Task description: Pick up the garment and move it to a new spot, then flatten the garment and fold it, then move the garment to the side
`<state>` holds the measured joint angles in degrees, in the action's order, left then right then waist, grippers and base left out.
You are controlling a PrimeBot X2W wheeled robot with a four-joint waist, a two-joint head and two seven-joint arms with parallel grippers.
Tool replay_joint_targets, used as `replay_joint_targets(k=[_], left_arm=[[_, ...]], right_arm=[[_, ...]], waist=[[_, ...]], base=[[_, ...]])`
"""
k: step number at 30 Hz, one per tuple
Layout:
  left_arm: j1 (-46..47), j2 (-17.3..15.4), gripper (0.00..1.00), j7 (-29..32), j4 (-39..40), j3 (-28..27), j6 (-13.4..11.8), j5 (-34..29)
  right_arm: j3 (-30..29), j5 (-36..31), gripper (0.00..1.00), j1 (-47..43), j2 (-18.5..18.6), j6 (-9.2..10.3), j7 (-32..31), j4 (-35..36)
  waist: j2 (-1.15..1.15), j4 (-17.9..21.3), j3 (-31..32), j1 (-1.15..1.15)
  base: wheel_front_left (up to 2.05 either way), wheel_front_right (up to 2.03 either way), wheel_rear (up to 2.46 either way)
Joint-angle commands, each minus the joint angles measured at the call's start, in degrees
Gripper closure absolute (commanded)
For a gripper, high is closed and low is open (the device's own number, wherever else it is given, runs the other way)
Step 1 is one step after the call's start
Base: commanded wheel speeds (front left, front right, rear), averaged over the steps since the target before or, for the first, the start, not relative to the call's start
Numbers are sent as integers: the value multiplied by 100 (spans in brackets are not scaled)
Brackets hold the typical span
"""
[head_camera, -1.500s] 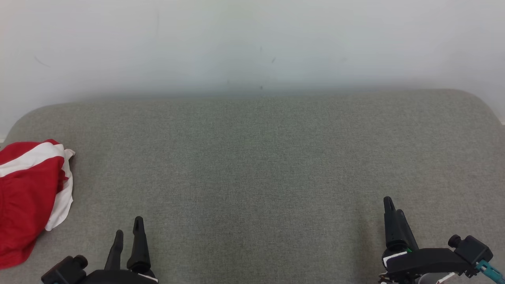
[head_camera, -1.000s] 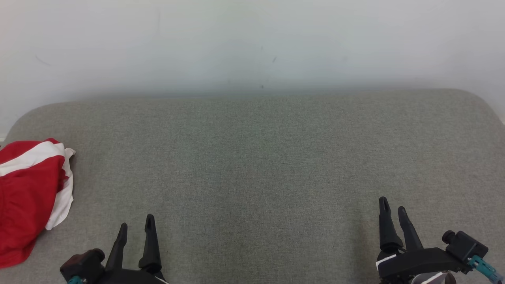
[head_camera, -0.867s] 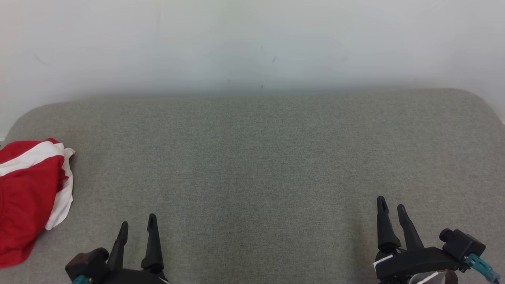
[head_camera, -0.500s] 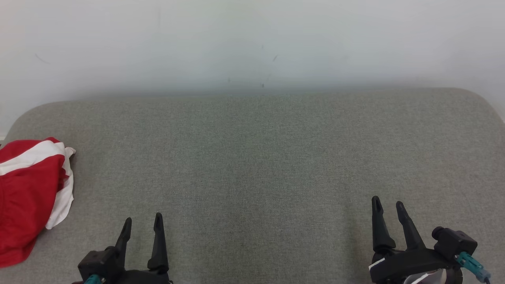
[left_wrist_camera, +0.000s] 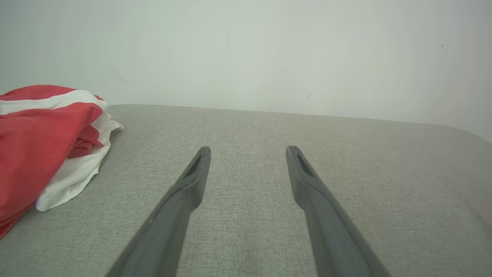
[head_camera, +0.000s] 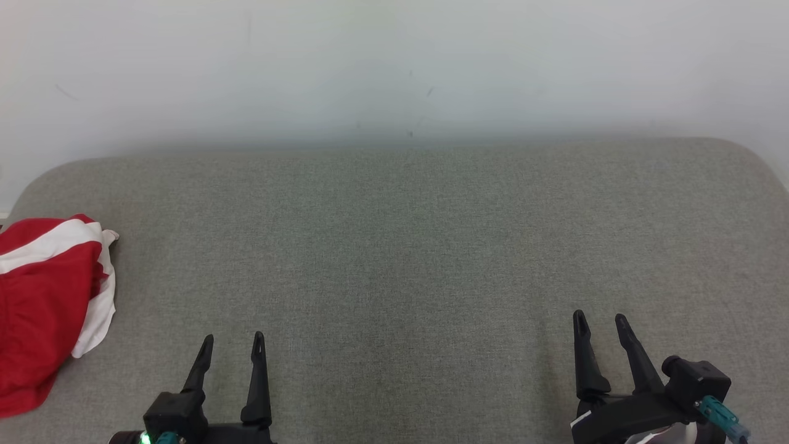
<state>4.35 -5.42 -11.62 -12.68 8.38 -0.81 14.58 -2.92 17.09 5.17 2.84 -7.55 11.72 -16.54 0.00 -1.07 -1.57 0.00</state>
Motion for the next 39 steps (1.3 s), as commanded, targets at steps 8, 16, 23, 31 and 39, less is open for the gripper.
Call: replay_joint_targets(k=[8, 16, 23, 31, 39], left_arm=[[94, -30, 0, -144, -48, 39, -54, -406], [88, -7, 0, -242, -51, 41, -69, -712], [70, 95, 0, -314, -59, -93, -1, -713], [112, 140, 0, -363, -152, -172, 81, -838], [101, 180, 0, -363, -174, -230, 91, -851]], right_arm=[[10, -398, 0, 68, 4, 10, 130, -55], [42, -735, 0, 66, 4, 11, 229, -44], [76, -967, 0, 74, 4, 11, 305, -43], [98, -1111, 0, 82, 4, 12, 356, -22], [87, -1090, 0, 66, 4, 12, 356, -33]], waist=[[0, -15, -22, 0], [0, -30, -34, 0], [0, -39, -34, 0], [0, -41, -57, 0], [0, -44, -72, 0]], base=[[0, 0, 0], [0, 0, 0], [0, 0, 0], [0, 0, 0], [0, 0, 0]])
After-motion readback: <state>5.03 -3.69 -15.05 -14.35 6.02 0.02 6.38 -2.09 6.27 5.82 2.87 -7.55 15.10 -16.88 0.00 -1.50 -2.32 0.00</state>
